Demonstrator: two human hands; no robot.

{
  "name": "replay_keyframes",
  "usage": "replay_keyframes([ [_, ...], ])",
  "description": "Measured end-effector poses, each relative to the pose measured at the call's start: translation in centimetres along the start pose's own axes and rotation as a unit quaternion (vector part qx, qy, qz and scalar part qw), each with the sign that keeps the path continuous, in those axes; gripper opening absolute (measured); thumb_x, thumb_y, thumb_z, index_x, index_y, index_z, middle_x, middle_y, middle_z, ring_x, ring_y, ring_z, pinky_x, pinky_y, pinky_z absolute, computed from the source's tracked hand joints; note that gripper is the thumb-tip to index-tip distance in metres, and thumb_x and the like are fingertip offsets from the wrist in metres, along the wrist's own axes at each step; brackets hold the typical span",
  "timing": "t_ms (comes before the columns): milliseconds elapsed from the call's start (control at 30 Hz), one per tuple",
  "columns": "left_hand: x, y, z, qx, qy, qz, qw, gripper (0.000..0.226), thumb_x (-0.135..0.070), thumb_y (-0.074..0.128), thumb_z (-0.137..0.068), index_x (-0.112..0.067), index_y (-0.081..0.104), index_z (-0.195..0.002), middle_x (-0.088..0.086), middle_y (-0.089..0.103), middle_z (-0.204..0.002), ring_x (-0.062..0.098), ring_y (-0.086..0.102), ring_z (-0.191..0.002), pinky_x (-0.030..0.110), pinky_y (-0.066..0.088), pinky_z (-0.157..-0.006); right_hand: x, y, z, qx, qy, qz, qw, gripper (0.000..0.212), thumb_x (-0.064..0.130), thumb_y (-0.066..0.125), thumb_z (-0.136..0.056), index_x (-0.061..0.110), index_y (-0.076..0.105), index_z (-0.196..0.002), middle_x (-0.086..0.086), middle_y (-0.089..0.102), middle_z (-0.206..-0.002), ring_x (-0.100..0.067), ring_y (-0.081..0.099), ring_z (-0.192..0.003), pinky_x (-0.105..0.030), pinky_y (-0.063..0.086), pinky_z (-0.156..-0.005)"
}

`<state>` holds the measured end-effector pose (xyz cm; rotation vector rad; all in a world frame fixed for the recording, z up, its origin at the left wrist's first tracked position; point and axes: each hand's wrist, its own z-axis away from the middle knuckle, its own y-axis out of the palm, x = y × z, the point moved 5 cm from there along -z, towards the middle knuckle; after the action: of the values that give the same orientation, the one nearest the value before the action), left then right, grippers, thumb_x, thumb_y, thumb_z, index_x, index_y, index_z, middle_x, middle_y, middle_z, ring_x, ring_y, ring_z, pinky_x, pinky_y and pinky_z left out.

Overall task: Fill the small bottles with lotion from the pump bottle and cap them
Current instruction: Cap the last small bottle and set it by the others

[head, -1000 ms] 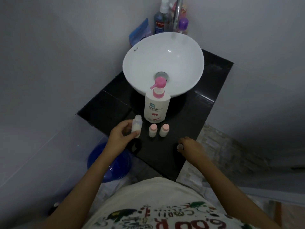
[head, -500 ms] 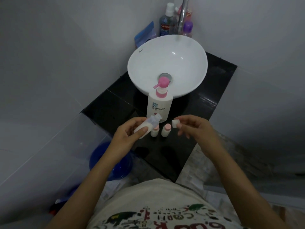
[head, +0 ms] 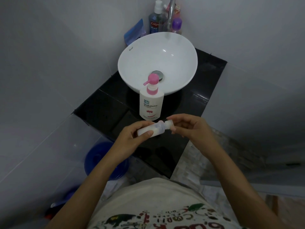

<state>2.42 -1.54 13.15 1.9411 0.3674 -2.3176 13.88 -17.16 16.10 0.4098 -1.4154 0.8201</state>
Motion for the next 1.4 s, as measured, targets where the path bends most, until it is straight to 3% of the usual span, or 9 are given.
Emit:
replay_keyframes([
  [233, 0.0, 0.0, -0.1, 0.009, -0.003, -0.013, 1.000, 0.028, -0.022, 0.060, -0.088, -0.037, 0.060, -0.112, -0.009, 0.063, -0.115, 0.002, 0.058, -0.105, 0.018, 0.051, -0.086, 0.0, -0.2, -0.4, 0.008, 0.015, 0.074, 0.997, 0.013, 0.029, 0.064, -0.085, 0.018, 0.071, -0.088, 0.005, 0.069, -0.065, -0.005, 0.059, -0.051, -0.010, 0.044, -0.049],
  [433, -0.4, 0.1, -0.1, 0.009, 0.001, -0.006, 1.000, 0.028, -0.035, 0.060, -0.083, -0.041, 0.061, -0.109, -0.011, 0.064, -0.113, 0.003, 0.059, -0.104, 0.019, 0.052, -0.086, -0.5, 0.1, -0.4, -0.031, 0.066, 0.146, 0.987, 0.065, 0.070, 0.039, -0.077, 0.013, 0.065, -0.059, -0.004, 0.063, -0.052, -0.009, 0.052, -0.040, -0.016, 0.046, -0.048],
  [600, -0.2, -0.2, -0.2, -0.002, -0.003, -0.004, 1.000, 0.029, -0.018, 0.060, -0.089, -0.034, 0.062, -0.112, -0.009, 0.064, -0.113, 0.003, 0.059, -0.105, 0.022, 0.051, -0.088, 0.3, -0.3, -0.3, 0.034, 0.017, 0.088, 0.995, 0.011, 0.037, 0.060, -0.088, 0.028, 0.064, -0.093, -0.002, 0.070, -0.081, -0.017, 0.065, -0.064, -0.023, 0.054, -0.063],
  [700, -0.3, -0.2, -0.2, 0.004, -0.003, -0.003, 1.000, 0.028, -0.020, 0.061, -0.088, -0.035, 0.062, -0.111, -0.006, 0.064, -0.114, 0.005, 0.059, -0.105, 0.022, 0.052, -0.087, 0.2, -0.4, -0.1, 0.059, -0.007, 0.083, 0.995, 0.018, 0.015, 0.068, -0.084, 0.025, 0.065, -0.098, -0.003, 0.071, -0.084, -0.019, 0.067, -0.072, -0.024, 0.057, -0.070],
  [767, -0.3, -0.1, -0.1, 0.008, -0.003, -0.010, 1.000, 0.028, -0.023, 0.061, -0.087, -0.037, 0.062, -0.111, -0.006, 0.064, -0.115, 0.006, 0.059, -0.105, 0.023, 0.052, -0.088, 0.3, -0.3, 0.0, 0.031, 0.003, 0.095, 0.995, 0.003, 0.025, 0.065, -0.086, 0.026, 0.068, -0.088, -0.001, 0.071, -0.072, -0.011, 0.065, -0.059, -0.017, 0.054, -0.061],
  [933, -0.1, 0.1, -0.1, 0.012, -0.008, -0.013, 1.000, 0.029, -0.022, 0.060, -0.088, -0.038, 0.060, -0.112, -0.004, 0.062, -0.118, 0.011, 0.058, -0.109, 0.030, 0.051, -0.091, -0.5, 0.2, 0.1, -0.040, 0.049, 0.151, 0.987, 0.057, 0.065, 0.043, -0.078, 0.016, 0.067, -0.063, -0.005, 0.066, -0.056, -0.007, 0.054, -0.042, -0.013, 0.046, -0.050],
  [1033, 0.0, -0.1, 0.0, 0.007, -0.011, -0.008, 1.000, 0.029, -0.023, 0.060, -0.087, -0.034, 0.061, -0.114, -0.003, 0.062, -0.118, 0.010, 0.058, -0.108, 0.031, 0.052, -0.091, -0.2, 0.0, 0.3, -0.017, 0.028, 0.144, 0.989, 0.041, 0.064, 0.047, -0.079, 0.028, 0.066, -0.081, -0.001, 0.068, -0.069, -0.007, 0.060, -0.052, -0.018, 0.050, -0.055],
  [1200, 0.2, -0.2, 0.2, 0.010, -0.008, -0.009, 1.000, 0.030, -0.020, 0.061, -0.088, -0.027, 0.062, -0.118, 0.000, 0.062, -0.120, 0.014, 0.059, -0.109, 0.033, 0.052, -0.092, -0.1, 0.1, 0.4, 0.043, -0.006, 0.106, 0.993, 0.012, 0.022, 0.068, -0.084, 0.025, 0.067, -0.096, 0.001, 0.070, -0.081, -0.013, 0.066, -0.066, -0.021, 0.055, -0.064],
  [1400, 0.1, -0.1, 0.4, 0.008, -0.010, -0.003, 1.000, 0.036, -0.040, 0.060, -0.078, -0.034, 0.062, -0.114, -0.002, 0.064, -0.118, 0.010, 0.060, -0.107, 0.031, 0.052, -0.091, -0.1, 0.6, 0.3, -0.016, 0.040, 0.116, 0.992, 0.044, 0.058, 0.048, -0.080, 0.018, 0.067, -0.076, -0.003, 0.069, -0.065, -0.010, 0.059, -0.047, -0.017, 0.046, -0.051],
])
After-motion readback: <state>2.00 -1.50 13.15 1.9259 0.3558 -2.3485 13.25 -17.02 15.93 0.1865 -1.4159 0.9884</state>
